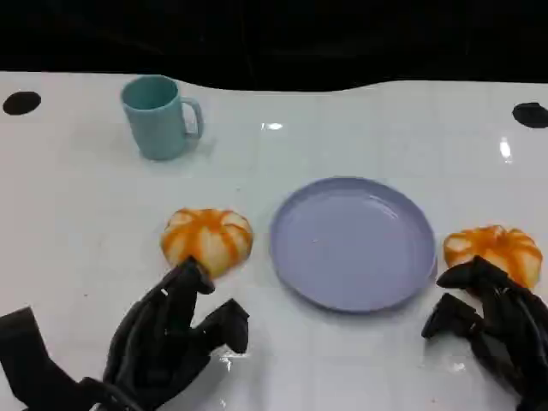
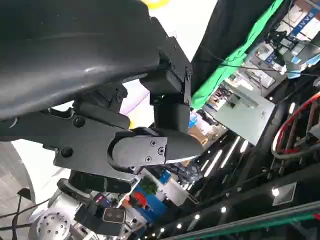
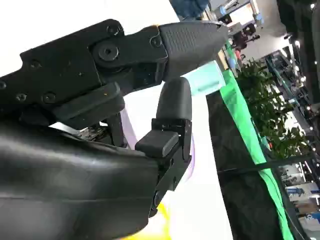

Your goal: Grasp the bread from the table and place it into the plate.

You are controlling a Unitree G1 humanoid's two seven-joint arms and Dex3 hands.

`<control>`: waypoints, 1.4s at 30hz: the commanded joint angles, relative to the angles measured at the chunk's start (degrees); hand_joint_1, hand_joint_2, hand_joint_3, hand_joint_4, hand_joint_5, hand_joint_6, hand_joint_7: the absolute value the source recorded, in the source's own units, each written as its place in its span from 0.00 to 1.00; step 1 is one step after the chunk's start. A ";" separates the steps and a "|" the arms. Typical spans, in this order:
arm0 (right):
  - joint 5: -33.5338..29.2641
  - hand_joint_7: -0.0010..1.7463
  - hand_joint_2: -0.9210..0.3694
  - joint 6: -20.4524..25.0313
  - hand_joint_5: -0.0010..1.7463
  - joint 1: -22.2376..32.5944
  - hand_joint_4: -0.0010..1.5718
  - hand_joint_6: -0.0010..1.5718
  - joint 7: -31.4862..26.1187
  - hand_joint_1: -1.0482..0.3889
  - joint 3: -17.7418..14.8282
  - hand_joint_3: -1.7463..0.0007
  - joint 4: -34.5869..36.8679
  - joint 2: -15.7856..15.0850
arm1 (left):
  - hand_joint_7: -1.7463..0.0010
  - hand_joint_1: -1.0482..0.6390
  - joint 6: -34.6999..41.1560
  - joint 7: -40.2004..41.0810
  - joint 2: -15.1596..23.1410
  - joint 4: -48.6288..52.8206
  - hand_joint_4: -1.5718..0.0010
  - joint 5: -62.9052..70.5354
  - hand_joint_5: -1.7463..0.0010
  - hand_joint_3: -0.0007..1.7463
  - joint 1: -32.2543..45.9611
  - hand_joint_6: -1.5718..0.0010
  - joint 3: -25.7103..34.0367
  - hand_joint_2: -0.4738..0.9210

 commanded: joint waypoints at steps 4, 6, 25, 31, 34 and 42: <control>-0.34 0.70 0.00 0.55 0.92 1.08 0.41 0.39 -0.76 0.37 -0.19 0.85 -0.12 -0.59 | 0.00 0.28 0.10 -0.07 0.76 -0.48 0.47 0.17 0.00 0.17 0.14 0.61 0.33 1.00; -0.33 0.70 0.00 0.54 0.92 1.09 0.41 0.39 -0.76 0.37 -0.18 0.85 -0.13 -0.59 | 0.00 0.28 0.07 -0.08 0.75 -0.48 0.47 0.18 0.00 0.17 0.14 0.61 0.33 1.00; -0.78 0.71 0.00 0.42 0.91 0.13 0.42 0.39 -1.06 0.36 -0.32 0.85 0.58 -0.59 | 0.14 0.27 -9.97 2.95 1.63 -1.51 0.59 9.44 0.00 0.25 -0.75 0.71 -1.64 1.00; -0.68 0.70 0.00 0.85 0.91 -0.13 0.42 0.39 -0.80 0.35 -0.36 0.86 0.63 -0.70 | 0.77 0.27 -14.83 5.75 1.66 -3.91 0.65 13.46 0.32 0.13 -0.81 0.60 -2.72 1.00; -1.04 0.69 0.00 0.63 0.90 -0.19 0.42 0.39 -1.02 0.35 -0.20 0.86 0.68 -0.76 | 0.87 0.30 -19.68 5.49 3.00 -4.53 0.67 16.79 0.42 0.13 -1.02 0.62 -3.75 1.00; -0.23 0.65 0.00 2.01 0.88 -0.19 0.43 0.42 -0.69 0.35 -0.58 0.87 0.35 -0.47 | 0.95 0.27 -38.17 15.97 8.87 -3.75 0.81 38.12 0.53 0.12 -3.25 0.67 -6.99 1.00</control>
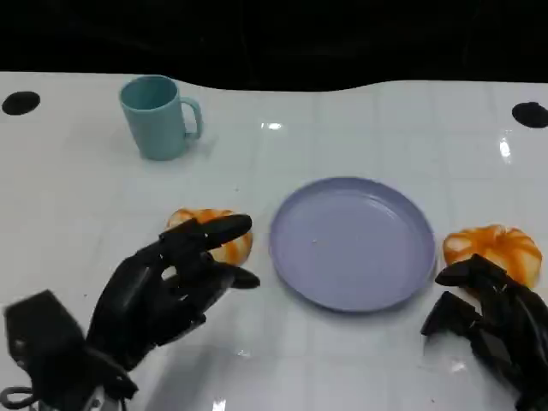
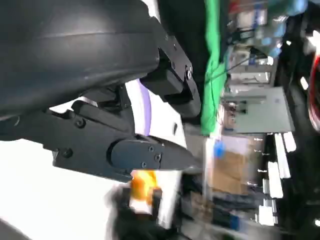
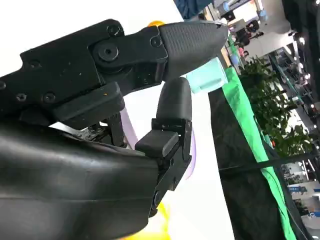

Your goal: Grasp the bread from the table and place it into the plate.

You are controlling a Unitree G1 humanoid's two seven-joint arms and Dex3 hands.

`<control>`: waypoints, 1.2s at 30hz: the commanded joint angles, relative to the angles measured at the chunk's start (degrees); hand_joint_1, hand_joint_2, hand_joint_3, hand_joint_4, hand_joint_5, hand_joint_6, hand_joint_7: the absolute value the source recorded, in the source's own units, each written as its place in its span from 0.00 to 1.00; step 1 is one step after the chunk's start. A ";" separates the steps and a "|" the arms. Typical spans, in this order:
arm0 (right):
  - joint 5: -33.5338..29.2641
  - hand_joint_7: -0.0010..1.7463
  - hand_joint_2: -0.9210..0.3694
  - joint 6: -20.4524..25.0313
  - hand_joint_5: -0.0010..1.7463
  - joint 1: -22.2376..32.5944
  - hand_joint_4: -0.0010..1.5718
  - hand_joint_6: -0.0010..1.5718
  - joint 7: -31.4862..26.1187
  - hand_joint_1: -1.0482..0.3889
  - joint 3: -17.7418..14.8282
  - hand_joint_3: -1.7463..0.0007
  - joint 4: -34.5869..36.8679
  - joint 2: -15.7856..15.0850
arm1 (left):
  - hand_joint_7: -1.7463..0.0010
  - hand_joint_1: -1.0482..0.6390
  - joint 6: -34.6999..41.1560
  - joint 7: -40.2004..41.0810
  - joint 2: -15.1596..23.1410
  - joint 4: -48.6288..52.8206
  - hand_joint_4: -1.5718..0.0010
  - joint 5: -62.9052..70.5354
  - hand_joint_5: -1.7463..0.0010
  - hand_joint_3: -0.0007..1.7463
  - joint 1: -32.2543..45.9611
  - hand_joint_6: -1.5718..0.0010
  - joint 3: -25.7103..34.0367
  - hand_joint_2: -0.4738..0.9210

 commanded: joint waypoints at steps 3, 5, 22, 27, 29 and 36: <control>-0.09 0.66 0.00 0.50 0.89 0.65 0.43 0.42 -0.42 0.34 -0.28 0.87 0.10 -0.53 | 0.97 0.28 -7.81 9.85 5.06 -0.78 0.82 13.46 0.56 0.11 -1.75 0.67 -2.16 1.00; -0.20 0.66 0.00 0.61 0.90 0.79 0.43 0.42 -0.49 0.34 -0.21 0.86 -0.18 -0.58 | 0.98 0.30 -8.89 12.47 6.00 -1.18 0.82 16.58 0.58 0.09 -2.11 0.68 -2.69 1.00; -0.15 0.68 0.00 0.77 0.92 0.70 0.42 0.42 -0.98 0.35 -0.19 0.87 -0.23 -0.49 | 0.99 0.28 -2.99 28.14 18.69 -7.46 0.96 52.04 0.73 0.02 -5.98 0.78 -10.94 1.00; -0.05 0.68 0.00 0.62 0.92 0.77 0.42 0.41 -0.48 0.34 -0.33 0.86 0.06 -0.62 | 1.00 0.28 10.89 21.50 17.82 -13.58 0.98 59.67 0.83 0.00 -7.05 0.84 -14.78 0.99; -0.08 0.68 0.00 0.79 0.91 1.01 0.42 0.40 -0.78 0.35 -0.34 0.86 -0.32 -0.56 | 1.00 0.29 15.38 20.05 16.93 -14.57 0.97 61.82 0.84 0.00 -7.84 0.84 -16.48 0.97; -0.10 0.67 0.00 0.70 0.91 1.05 0.42 0.41 -0.45 0.35 -0.29 0.87 -0.40 -0.55 | 1.00 0.31 23.76 17.39 15.39 -12.27 0.95 64.19 0.88 0.00 -11.87 0.85 -20.89 0.96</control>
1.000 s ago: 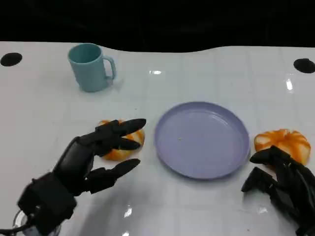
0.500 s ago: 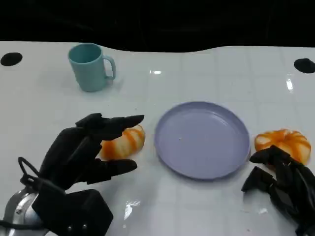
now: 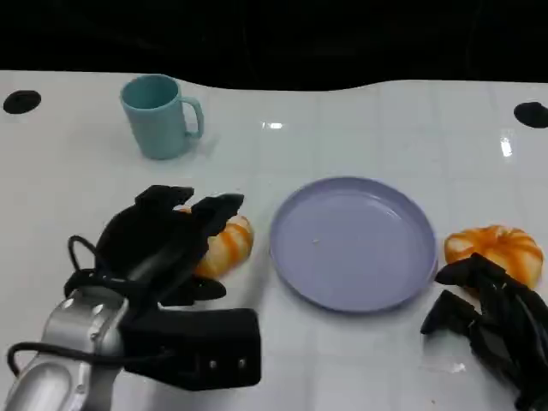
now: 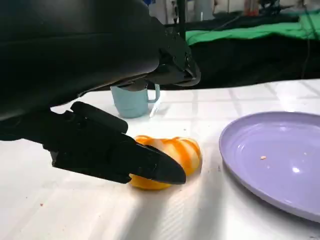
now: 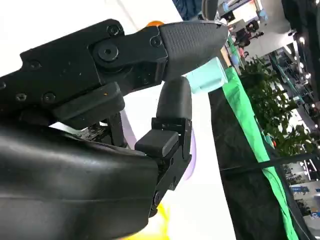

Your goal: Grasp the bread from the table and place it into the plate.

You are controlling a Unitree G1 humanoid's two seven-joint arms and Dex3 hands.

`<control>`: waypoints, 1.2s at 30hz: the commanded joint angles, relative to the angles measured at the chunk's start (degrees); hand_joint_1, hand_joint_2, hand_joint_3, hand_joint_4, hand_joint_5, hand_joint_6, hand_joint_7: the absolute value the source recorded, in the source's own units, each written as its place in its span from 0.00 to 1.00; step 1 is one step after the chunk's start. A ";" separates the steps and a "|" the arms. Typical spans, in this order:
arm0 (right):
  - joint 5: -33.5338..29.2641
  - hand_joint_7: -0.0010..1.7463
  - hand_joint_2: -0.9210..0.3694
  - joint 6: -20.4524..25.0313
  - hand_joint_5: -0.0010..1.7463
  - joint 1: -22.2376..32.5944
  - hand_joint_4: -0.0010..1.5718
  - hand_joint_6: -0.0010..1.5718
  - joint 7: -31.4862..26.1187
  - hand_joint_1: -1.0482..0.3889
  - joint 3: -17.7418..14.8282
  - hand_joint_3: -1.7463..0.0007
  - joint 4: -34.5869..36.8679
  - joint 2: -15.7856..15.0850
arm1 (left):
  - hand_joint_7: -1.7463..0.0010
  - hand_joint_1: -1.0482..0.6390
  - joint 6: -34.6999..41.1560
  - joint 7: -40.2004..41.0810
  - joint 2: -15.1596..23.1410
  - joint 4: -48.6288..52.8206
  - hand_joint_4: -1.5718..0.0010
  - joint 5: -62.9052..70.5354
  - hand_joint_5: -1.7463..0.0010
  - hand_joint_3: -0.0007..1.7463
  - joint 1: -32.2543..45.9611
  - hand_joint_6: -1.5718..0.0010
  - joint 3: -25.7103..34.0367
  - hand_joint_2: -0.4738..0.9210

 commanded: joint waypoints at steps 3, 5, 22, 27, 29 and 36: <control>-0.09 0.68 0.00 0.39 0.91 0.97 0.42 0.41 -0.57 0.34 -0.30 0.87 0.03 -0.54 | 1.00 0.32 4.51 -1.79 0.19 4.59 0.95 -0.14 0.88 0.00 -5.07 0.86 -2.72 0.96; 0.04 0.68 0.00 0.50 0.91 1.00 0.42 0.41 -0.51 0.34 -0.35 0.88 0.01 -0.49 | 1.00 0.31 5.47 -1.89 -0.23 8.44 0.94 -0.52 0.88 0.00 -7.45 0.86 -3.76 0.96; -0.23 0.69 0.00 -0.10 0.90 2.07 0.43 0.41 -1.37 0.34 -0.17 0.87 -1.33 -0.25 | 1.00 0.33 4.00 4.94 -1.91 40.24 0.91 -2.47 0.92 0.00 -22.77 0.84 -12.88 0.90; -0.18 0.68 0.00 0.11 0.90 2.42 0.43 0.41 -1.55 0.34 -0.08 0.88 -1.90 -0.25 | 1.00 0.33 1.82 9.18 -3.53 49.55 0.89 -3.66 0.93 0.00 -26.23 0.84 -14.52 0.89; -0.18 0.68 0.00 -0.05 0.90 2.37 0.43 0.41 -1.42 0.34 -0.09 0.88 -1.79 -0.29 | 1.00 0.33 0.81 10.87 -4.06 52.68 0.89 -4.19 0.94 0.00 -27.43 0.84 -15.03 0.89; 0.33 0.68 0.00 0.39 0.90 2.23 0.42 0.41 -0.80 0.34 -0.31 0.88 -1.59 -0.30 | 0.99 0.35 -3.37 15.22 -5.61 62.00 0.87 -6.68 0.95 0.01 -31.07 0.82 -16.27 0.91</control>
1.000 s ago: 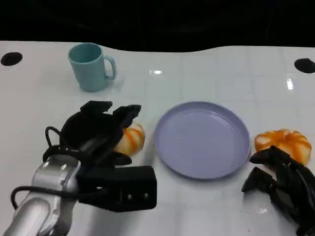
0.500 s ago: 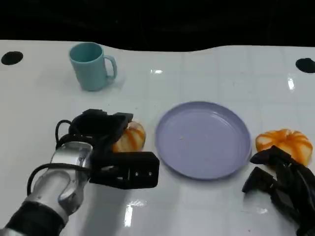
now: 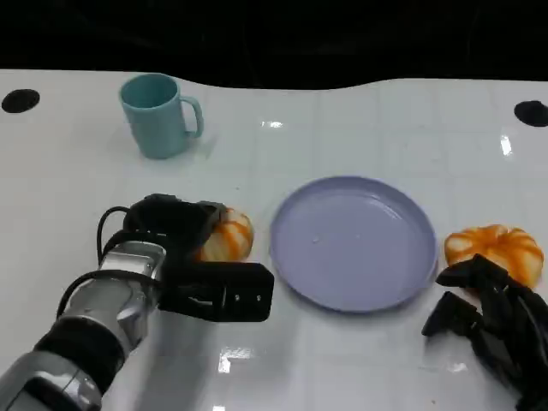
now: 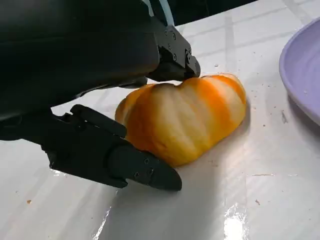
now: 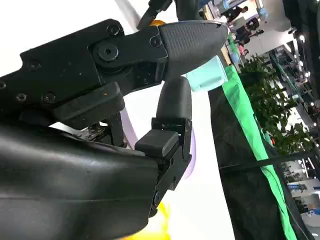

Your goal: Grasp the bread from the table and place it into the plate.

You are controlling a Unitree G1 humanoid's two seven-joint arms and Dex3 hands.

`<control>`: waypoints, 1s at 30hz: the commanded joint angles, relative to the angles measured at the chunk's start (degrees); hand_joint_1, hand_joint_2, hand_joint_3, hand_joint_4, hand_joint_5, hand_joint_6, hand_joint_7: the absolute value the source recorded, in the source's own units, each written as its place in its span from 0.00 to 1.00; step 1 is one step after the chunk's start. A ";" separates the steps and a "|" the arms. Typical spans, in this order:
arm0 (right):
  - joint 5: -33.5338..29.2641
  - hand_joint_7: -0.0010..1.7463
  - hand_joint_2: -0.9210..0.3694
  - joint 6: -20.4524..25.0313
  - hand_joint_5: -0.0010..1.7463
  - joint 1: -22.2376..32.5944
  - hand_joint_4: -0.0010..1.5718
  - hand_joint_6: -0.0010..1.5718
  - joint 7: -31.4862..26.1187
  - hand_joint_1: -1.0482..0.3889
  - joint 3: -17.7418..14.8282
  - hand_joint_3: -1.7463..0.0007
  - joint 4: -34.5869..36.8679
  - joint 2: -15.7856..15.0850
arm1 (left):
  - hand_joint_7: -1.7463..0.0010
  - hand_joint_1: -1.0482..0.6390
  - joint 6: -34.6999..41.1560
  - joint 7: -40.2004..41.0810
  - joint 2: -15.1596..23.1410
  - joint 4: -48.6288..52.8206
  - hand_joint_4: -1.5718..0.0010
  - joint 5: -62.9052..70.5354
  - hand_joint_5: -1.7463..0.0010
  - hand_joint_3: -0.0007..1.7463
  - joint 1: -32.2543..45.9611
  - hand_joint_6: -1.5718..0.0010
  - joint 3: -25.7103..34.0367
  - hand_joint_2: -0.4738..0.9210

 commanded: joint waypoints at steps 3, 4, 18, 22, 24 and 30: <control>0.54 0.67 0.00 0.82 0.90 0.81 0.42 0.41 0.31 0.34 -0.54 0.88 0.47 -0.57 | 0.99 0.36 -3.83 4.33 -1.22 8.84 0.87 -2.24 0.95 0.01 -3.68 0.81 -0.97 0.91; 0.54 0.67 0.00 0.82 0.90 0.81 0.42 0.41 0.32 0.34 -0.55 0.88 0.47 -0.57 | 0.99 0.36 -4.07 4.60 -1.30 9.40 0.86 -2.38 0.95 0.01 -3.92 0.81 -1.08 0.91; 1.89 0.65 0.00 4.88 0.89 0.86 0.43 0.43 -0.47 0.36 -0.76 0.91 -1.38 -0.61 | 0.00 0.50 -12.82 21.62 -0.47 11.21 0.53 -8.77 0.00 0.29 -2.62 0.70 3.38 0.96; 1.88 0.65 0.00 5.02 0.89 0.91 0.43 0.43 -0.51 0.36 -0.76 0.91 -1.54 -0.60 | 0.00 0.50 -12.85 21.72 -0.47 11.27 0.53 -8.83 0.00 0.29 -2.64 0.70 3.30 0.96; 1.78 0.65 0.00 5.91 0.90 1.06 0.42 0.43 -0.79 0.36 -0.57 0.91 -1.89 -0.76 | 0.00 0.50 -15.52 23.06 -0.23 8.55 0.51 -11.82 0.00 0.32 -2.66 0.66 6.31 0.94; 0.74 0.66 0.00 3.69 0.91 0.96 0.41 0.43 -1.06 0.35 -0.22 0.89 -0.92 -0.89 | 0.00 0.52 -18.37 23.98 -0.81 5.06 0.46 -14.82 0.00 0.45 -2.22 0.60 8.71 0.86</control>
